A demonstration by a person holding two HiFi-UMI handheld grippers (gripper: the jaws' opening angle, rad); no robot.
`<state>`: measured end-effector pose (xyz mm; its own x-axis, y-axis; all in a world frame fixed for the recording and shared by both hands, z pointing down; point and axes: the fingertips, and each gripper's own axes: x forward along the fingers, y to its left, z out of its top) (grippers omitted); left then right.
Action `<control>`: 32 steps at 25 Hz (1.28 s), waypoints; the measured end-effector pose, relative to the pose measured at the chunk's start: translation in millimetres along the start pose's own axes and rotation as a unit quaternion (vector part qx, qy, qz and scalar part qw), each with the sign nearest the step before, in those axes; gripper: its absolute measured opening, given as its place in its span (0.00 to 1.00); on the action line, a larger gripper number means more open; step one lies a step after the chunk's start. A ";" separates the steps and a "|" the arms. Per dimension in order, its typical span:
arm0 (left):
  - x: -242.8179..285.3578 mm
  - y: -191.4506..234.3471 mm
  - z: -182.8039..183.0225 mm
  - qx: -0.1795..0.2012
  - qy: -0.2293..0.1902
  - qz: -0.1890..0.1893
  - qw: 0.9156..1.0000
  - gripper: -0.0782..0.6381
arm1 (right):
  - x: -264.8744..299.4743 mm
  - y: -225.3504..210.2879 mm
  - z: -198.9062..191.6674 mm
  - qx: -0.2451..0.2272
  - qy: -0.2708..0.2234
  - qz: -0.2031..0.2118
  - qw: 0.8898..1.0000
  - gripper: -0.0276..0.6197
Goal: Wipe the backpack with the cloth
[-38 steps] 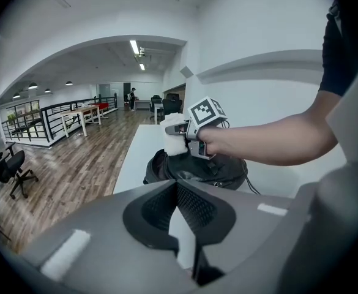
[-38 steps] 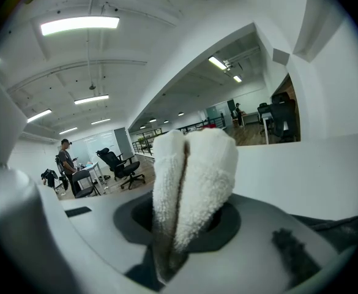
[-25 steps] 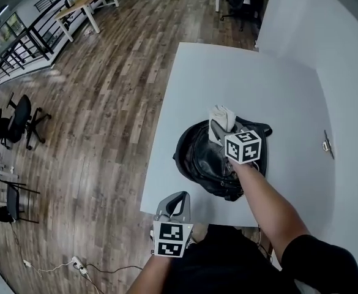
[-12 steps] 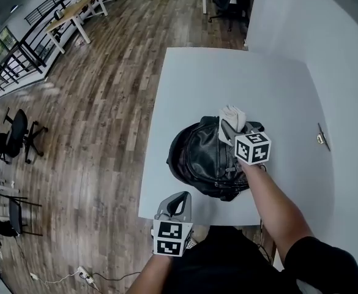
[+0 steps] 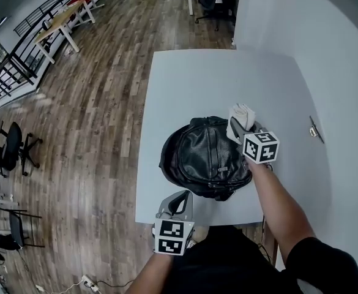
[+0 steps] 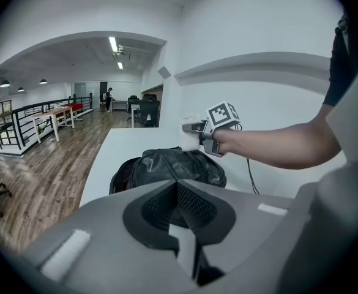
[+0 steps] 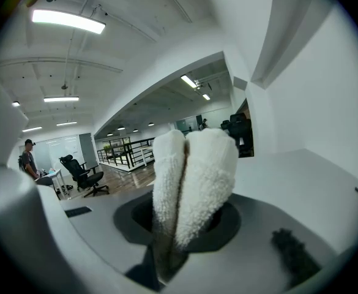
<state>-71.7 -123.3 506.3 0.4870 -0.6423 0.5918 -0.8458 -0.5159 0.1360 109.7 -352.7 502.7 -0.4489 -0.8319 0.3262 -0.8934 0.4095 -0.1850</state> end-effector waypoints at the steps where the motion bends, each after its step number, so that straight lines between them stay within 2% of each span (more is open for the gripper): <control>1: 0.2 -1.3 2.5 0.002 -0.001 -0.001 1.000 0.12 | -3.5 -4.0 1.0 0.001 -0.002 -0.005 1.000 0.17; 18: 4.8 -14.9 7.1 0.026 -0.002 -0.029 0.999 0.12 | -49.1 -55.6 4.7 -0.002 -0.016 -0.073 0.997 0.17; 32: -5.0 -15.9 6.9 0.033 -0.005 -0.033 0.999 0.12 | -62.7 -47.6 15.2 -0.017 -0.031 -0.080 0.996 0.17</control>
<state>-59.1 -115.8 495.7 0.5434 -0.6120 0.5746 -0.7961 -0.5929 0.1214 180.7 -325.7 477.0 -0.2990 -0.9085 0.2918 -0.9542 0.2809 -0.1033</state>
